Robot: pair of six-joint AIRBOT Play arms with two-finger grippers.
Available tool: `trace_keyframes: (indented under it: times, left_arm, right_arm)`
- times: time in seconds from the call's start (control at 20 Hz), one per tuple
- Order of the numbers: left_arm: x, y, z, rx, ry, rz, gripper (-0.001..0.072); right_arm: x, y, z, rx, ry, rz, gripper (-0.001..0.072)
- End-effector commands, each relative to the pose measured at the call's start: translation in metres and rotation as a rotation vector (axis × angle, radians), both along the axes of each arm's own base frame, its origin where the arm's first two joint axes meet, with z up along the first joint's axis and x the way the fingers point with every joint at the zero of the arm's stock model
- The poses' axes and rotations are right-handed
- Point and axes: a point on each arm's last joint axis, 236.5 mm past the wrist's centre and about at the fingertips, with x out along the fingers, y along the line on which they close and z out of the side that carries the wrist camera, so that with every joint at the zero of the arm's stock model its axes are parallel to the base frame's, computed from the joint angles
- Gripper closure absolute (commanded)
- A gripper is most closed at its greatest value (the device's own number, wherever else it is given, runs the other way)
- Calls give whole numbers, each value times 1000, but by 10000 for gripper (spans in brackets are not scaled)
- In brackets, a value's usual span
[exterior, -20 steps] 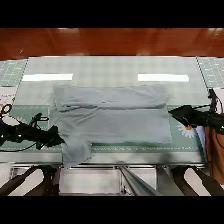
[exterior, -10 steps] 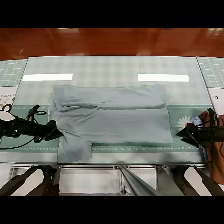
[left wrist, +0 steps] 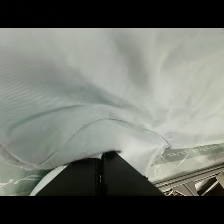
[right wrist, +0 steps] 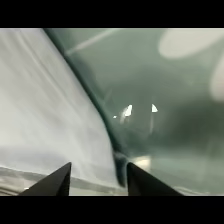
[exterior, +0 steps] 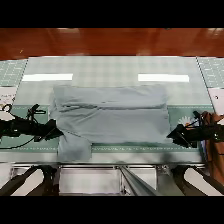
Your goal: Fold the shirts.
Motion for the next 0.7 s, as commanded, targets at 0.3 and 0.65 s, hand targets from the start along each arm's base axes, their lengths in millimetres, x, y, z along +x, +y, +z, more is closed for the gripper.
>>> trace_keyframes:
  times: [0.3,0.65]
  left_arm:
    - [30,18,22,12,-93,27,691]
    - [86,35,58,28,-255,65,691]
  right_arm:
    - [39,22,18,74,-174,111,681]
    - [113,15,83,141,-405,69,681]
